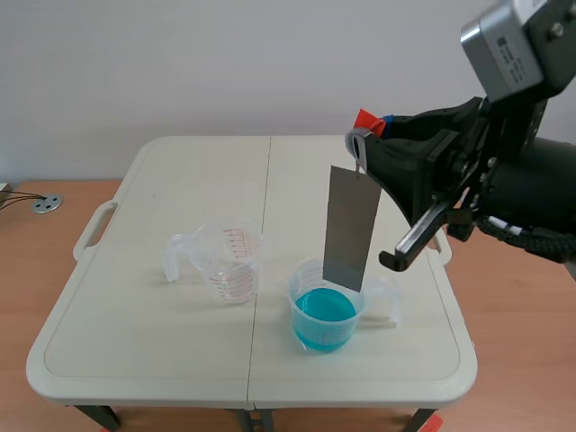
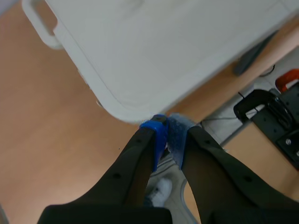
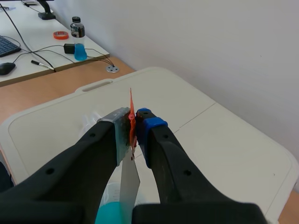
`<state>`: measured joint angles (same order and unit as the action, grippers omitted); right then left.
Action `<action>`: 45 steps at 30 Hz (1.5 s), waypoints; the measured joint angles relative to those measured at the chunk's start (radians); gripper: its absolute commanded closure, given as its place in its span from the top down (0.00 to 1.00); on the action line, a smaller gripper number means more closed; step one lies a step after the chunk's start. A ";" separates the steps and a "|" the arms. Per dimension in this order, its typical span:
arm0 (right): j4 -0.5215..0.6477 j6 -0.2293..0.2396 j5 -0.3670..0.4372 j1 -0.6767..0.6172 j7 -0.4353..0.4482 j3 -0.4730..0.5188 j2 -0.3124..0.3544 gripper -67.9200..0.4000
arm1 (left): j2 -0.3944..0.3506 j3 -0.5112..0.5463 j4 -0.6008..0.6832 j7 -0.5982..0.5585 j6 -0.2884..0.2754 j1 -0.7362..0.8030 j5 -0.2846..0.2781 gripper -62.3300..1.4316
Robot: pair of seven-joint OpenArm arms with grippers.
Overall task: Hold the metal plate by the orange handle, dip it into the blue solution, take it out and point at it, then put the plate back in the beaker on the left.
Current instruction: 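Lower the plate into the blue solution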
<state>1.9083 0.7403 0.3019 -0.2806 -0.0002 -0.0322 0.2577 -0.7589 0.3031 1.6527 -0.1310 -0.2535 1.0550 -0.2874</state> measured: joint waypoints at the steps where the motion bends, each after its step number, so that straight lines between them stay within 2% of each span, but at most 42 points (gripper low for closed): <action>1: -0.006 0.000 0.000 0.000 0.003 0.000 0.000 0.03 | 0.000 0.000 0.000 0.000 0.005 0.017 0.000 0.05; 8: -0.040 0.000 -0.002 0.000 0.051 0.000 0.000 0.03 | 0.000 -0.002 -0.002 0.003 0.010 0.079 0.000 0.05; 10: -0.047 -0.002 -0.033 0.001 0.069 -0.006 0.000 0.03 | 0.000 -0.002 -0.002 0.008 0.008 0.082 0.000 0.05; 20: -0.122 -0.002 -0.053 0.047 0.090 -0.055 0.000 0.03 | 0.000 -0.002 -0.002 0.010 0.009 0.080 0.000 0.05; 25: -0.175 -0.002 -0.104 0.058 0.130 -0.061 0.000 0.03 | 0.000 -0.002 -0.002 0.011 0.010 0.080 0.000 0.05; 33: -0.296 -0.002 -0.126 0.084 0.161 -0.089 0.000 0.03 | 0.000 -0.002 -0.003 0.040 0.010 0.080 0.000 0.05; 45: -0.380 -0.002 -0.225 0.084 0.270 -0.089 0.000 0.03 | 0.000 -0.002 -0.003 0.040 0.007 0.080 0.000 0.05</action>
<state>1.5288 0.7380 0.0765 -0.1967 0.2703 -0.1211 0.2573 -0.7589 0.3016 1.6501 -0.0906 -0.2462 1.1355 -0.2874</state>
